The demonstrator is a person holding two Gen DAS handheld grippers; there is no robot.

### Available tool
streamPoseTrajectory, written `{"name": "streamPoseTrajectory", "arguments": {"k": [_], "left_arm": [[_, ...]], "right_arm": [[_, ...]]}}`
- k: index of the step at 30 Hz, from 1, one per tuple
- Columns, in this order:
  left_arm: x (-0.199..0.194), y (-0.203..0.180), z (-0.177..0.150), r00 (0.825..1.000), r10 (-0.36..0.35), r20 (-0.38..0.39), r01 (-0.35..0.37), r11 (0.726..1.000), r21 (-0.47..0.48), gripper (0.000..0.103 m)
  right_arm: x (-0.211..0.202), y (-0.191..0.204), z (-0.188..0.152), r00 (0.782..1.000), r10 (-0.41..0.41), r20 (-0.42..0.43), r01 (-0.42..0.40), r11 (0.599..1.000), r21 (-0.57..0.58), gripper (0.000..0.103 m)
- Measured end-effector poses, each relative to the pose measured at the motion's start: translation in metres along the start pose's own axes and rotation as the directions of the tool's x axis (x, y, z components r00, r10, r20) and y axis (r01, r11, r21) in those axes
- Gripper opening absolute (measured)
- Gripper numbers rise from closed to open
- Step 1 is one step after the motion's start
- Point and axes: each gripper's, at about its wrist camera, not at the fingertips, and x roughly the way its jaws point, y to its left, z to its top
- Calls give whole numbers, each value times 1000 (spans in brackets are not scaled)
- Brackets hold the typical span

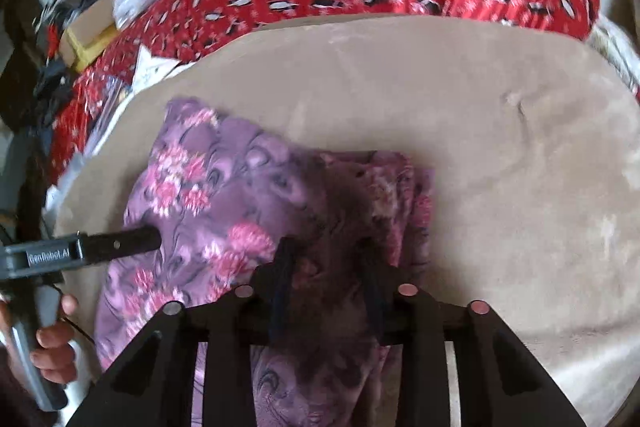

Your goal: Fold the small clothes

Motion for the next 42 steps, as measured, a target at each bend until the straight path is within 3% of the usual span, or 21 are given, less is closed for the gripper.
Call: {"name": "streamPoseTrajectory", "arguments": {"k": [3, 5, 6, 8, 10, 11, 14, 18, 20, 22, 23, 27, 29, 31, 33, 35, 38, 42], "left_arm": [[-27, -5, -18, 998, 32, 46, -35, 996, 84, 63], [-33, -11, -37, 998, 46, 52, -52, 991, 127, 63], [-31, -14, -47, 998, 56, 41, -61, 987, 149, 63], [-10, -22, -68, 993, 118, 6, -117, 974, 194, 67], [-7, -23, -79, 991, 131, 42, -136, 971, 198, 68], [-11, -24, -80, 989, 137, 52, -145, 970, 193, 68], [-31, -30, -81, 991, 130, 29, -133, 973, 187, 67], [-45, -39, -102, 984, 162, 74, -176, 953, 247, 68], [-31, -39, -118, 973, 227, 39, -228, 929, 293, 68], [-15, -35, -125, 959, 284, -2, -268, 908, 324, 68], [-14, -32, -131, 958, 288, -9, -270, 907, 322, 68], [-27, -29, -139, 961, 277, -4, -260, 908, 329, 68], [-29, -27, -140, 957, 291, 1, -275, 902, 332, 68], [-28, -22, -141, 958, 286, -19, -266, 910, 317, 68], [-32, -15, -144, 964, 266, -31, -246, 925, 290, 68], [-34, -13, -143, 966, 258, -31, -239, 930, 278, 68], [-43, -8, -132, 976, 217, -26, -204, 949, 239, 68], [-62, -1, -116, 993, 119, -2, -117, 980, 161, 68]], "right_arm": [[-27, -4, 1, 999, 40, -2, -40, 999, 9, 32], [-39, 2, -9, 995, 96, -28, -97, 994, -49, 32], [-45, 6, -19, 993, 106, -43, -110, 990, -92, 36], [-44, 14, -40, 995, 70, -76, -83, 981, -175, 46], [-24, 19, -63, 989, -36, -143, 0, 969, -247, 47], [-27, 17, -68, 993, -31, -112, 5, 975, -223, 47], [-42, 15, -65, 990, -14, -137, -3, 992, -126, 47], [-66, 33, -80, 991, -30, -131, 0, 974, -225, 48], [-60, 35, -93, 984, -54, -171, 8, 965, -261, 48], [-40, 35, -108, 962, -119, -248, 42, 955, -295, 48], [-37, 37, -111, 956, -142, -255, 59, 950, -307, 48], [-64, 53, -111, 977, -119, -176, 59, 948, -314, 50], [-68, 57, -113, 981, -108, -164, 52, 948, -315, 59], [-57, 57, -122, 972, -144, -185, 76, 940, -332, 60], [-38, 53, -135, 949, -214, -232, 120, 925, -361, 61], [-35, 55, -135, 956, -205, -210, 123, 931, -345, 65], [-46, 46, -131, 958, -201, -204, 133, 943, -304, 64], [-86, 17, -122, 965, -235, -116, 207, 955, -211, 65]]}}
